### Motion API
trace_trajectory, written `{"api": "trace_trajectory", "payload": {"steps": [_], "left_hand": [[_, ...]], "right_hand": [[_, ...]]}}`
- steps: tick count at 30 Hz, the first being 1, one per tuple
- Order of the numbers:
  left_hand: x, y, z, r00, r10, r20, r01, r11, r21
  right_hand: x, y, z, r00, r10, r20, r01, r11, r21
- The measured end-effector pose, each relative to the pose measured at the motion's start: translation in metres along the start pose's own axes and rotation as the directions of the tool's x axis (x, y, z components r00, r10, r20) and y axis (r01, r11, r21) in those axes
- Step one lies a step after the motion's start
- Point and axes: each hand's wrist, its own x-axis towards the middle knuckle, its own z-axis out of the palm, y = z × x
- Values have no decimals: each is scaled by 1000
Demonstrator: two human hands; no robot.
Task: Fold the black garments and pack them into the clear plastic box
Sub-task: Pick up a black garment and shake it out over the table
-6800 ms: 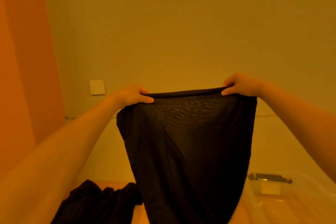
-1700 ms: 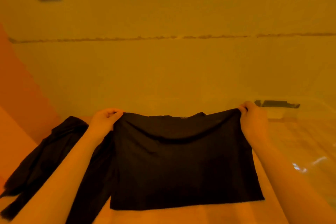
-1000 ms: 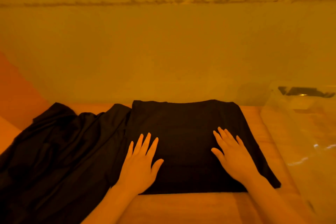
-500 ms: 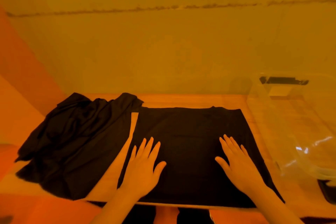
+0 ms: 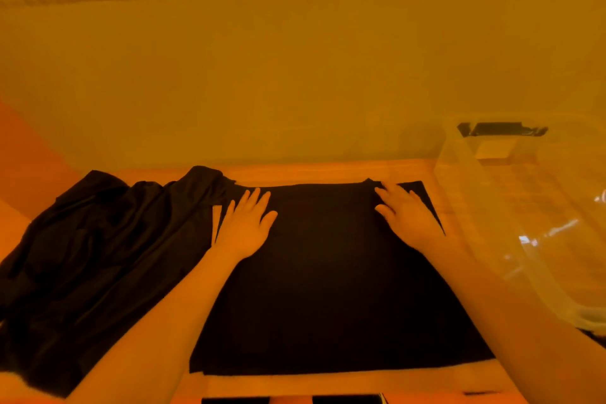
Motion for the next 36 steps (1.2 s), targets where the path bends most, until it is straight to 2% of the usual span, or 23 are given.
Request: {"api": "trace_trajectory", "payload": {"steps": [2, 3, 5, 7, 10, 14, 18, 21, 23, 25, 27, 29, 32, 36], "left_hand": [[4, -9, -4, 993, -24, -112, 19, 999, -49], [7, -13, -6, 987, -28, -155, 15, 997, -81], [15, -20, -8, 981, -50, -190, 27, 993, -117], [23, -28, -10, 970, -107, -220, 71, 983, -167], [26, -43, -14, 940, -210, -270, 125, 946, -300], [28, -61, -16, 914, -309, -264, 188, 897, -399], [37, -59, -17, 893, -364, -264, 215, 861, -461], [40, -57, -19, 875, -406, -263, 219, 817, -533], [41, -55, -20, 864, -409, -293, 210, 823, -529], [41, -52, -19, 889, -373, -264, 216, 853, -476], [41, -49, -17, 912, -359, -200, 252, 873, -417], [42, -47, -19, 913, -368, -177, 254, 851, -460], [43, -50, -27, 916, -379, -128, 242, 780, -577], [43, -50, -41, 896, -434, -91, 202, 581, -789]], "right_hand": [[11, 9, -5, 965, 122, -233, -94, 988, 125], [20, 11, -8, 948, 188, -255, -147, 974, 171], [34, 13, -12, 956, 242, -166, -214, 962, 170], [41, 14, -10, 965, 246, -92, -240, 968, 71], [42, 27, -2, 933, 327, -152, -307, 941, 140], [41, 30, -2, 864, 468, -187, -406, 866, 293], [42, 31, -4, 855, 492, -165, -423, 844, 328], [46, 27, -13, 818, 554, -156, -445, 780, 439], [50, 25, -18, 832, 510, -217, -357, 793, 493], [54, 28, -18, 858, 456, -237, -262, 785, 561], [58, 30, -17, 870, 444, -214, -244, 766, 595], [61, 35, -13, 874, 452, -180, -270, 759, 593], [63, 41, -11, 846, 523, -102, -329, 663, 673], [64, 39, -15, 839, 542, -43, -283, 504, 816]]}}
